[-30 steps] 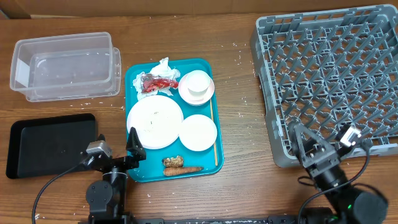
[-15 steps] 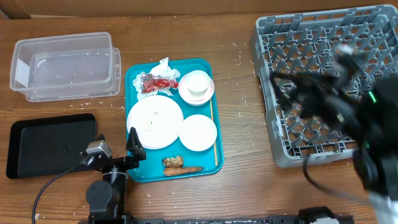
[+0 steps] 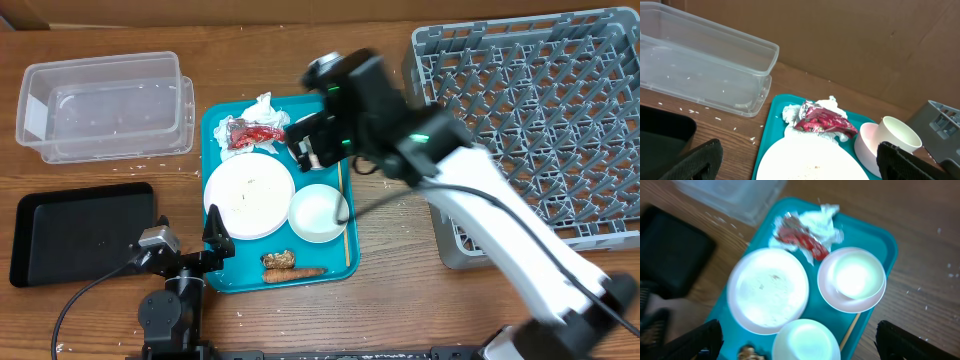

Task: Sort waste into correct bins and load items into the dishwasher
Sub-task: 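Move the right gripper over the white cup on the teal tray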

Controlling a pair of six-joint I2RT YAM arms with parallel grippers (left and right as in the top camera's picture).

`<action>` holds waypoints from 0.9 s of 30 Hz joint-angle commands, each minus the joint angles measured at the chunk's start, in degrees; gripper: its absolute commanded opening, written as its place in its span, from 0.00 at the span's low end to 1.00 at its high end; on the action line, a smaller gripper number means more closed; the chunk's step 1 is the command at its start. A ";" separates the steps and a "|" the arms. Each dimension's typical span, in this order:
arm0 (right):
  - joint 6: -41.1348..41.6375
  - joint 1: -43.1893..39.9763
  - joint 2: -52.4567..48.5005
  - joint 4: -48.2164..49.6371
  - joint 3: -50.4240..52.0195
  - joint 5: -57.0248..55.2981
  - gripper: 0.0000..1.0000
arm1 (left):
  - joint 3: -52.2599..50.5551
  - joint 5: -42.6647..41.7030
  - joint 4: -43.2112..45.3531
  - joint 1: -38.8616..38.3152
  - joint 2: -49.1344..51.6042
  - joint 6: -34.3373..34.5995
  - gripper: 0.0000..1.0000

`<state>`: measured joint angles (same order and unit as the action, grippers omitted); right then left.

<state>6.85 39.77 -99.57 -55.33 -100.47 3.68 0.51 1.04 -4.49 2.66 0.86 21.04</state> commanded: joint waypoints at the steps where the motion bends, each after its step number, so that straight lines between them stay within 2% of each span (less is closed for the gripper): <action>1: -1.07 0.46 -4.24 0.09 -1.62 -4.59 1.00 | -0.24 -0.48 0.17 -0.04 -0.55 0.81 1.00; 5: -0.63 0.46 -5.97 2.78 -1.62 -2.82 1.00 | -0.24 -0.48 0.17 -0.04 -0.55 0.81 1.00; 9: 1.55 0.46 -5.97 10.82 -1.60 2.93 1.00 | -0.24 -0.48 0.17 -0.04 -0.55 0.81 1.00; 12: 2.32 0.46 -7.10 15.50 -1.51 2.58 1.00 | -0.24 -0.48 0.17 -0.04 -0.55 0.81 1.00; 13: 2.32 0.46 -7.82 16.13 -1.51 2.19 0.96 | -0.24 -0.48 0.17 -0.04 -0.55 0.81 1.00; 15: 2.32 0.46 -9.88 16.37 -1.51 1.42 0.91 | -0.24 -0.48 0.17 -0.04 -0.55 0.81 1.00; 27: 2.29 0.46 -18.91 15.15 -1.51 -4.76 0.86 | -0.24 -0.48 0.17 -0.04 -0.55 0.81 1.00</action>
<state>8.99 40.16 -118.58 -40.53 -101.08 2.50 0.51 1.04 -4.49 2.66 0.86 21.04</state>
